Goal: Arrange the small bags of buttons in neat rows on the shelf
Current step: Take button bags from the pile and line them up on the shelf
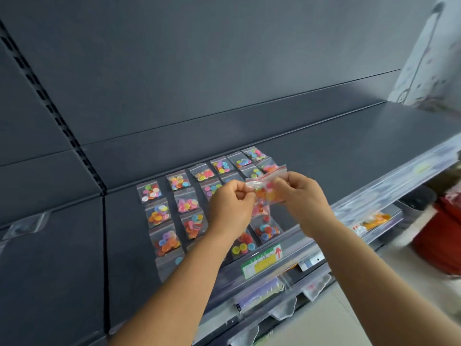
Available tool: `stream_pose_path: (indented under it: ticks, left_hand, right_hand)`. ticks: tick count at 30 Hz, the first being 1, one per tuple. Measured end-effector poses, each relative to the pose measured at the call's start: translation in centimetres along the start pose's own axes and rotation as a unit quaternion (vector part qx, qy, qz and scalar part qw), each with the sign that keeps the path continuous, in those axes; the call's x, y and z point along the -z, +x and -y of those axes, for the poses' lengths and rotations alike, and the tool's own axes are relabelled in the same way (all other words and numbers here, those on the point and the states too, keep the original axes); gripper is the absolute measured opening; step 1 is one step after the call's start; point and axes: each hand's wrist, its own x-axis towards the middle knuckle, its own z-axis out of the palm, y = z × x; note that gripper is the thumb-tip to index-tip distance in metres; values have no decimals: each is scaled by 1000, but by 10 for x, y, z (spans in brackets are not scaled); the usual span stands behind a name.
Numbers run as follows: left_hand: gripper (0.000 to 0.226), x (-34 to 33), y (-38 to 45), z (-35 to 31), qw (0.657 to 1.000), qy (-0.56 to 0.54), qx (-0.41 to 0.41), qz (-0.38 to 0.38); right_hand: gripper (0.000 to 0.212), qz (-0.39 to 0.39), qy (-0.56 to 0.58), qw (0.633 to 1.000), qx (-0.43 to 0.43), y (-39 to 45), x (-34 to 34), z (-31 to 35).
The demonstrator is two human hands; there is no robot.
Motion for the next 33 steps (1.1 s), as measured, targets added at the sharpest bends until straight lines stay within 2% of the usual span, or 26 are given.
stream_pose_path:
  ticks: [5, 8, 13, 18, 23, 30, 33]
  left_hand:
    - [3, -18, 8, 0, 1000, 16, 6, -3]
    - [9, -32, 12, -1, 999, 28, 10, -13]
    - [11, -63, 9, -10, 997, 60, 31, -32]
    - [18, -94, 2, -22, 989, 115, 76, -58]
    - [28, -109, -4, -31, 973, 190, 107, -79]
    - [33, -122, -14, -36, 916, 381, 63, -108]
    - [34, -121, -18, -33, 916, 392, 8, -82]
  right_hand:
    - [16, -31, -7, 999, 2, 18, 21, -7]
    - [14, -30, -65, 997, 7, 32, 35, -16]
    - [3, 46, -146, 988, 5, 61, 58, -34]
    - [25, 129, -198, 971, 37, 83, 76, -44]
    - [26, 203, -254, 943, 65, 90, 86, -54]
    - [43, 194, -333, 909, 161, 91, 90, -60]
    - [34, 214, -335, 888, 233, 90, 97, -60]
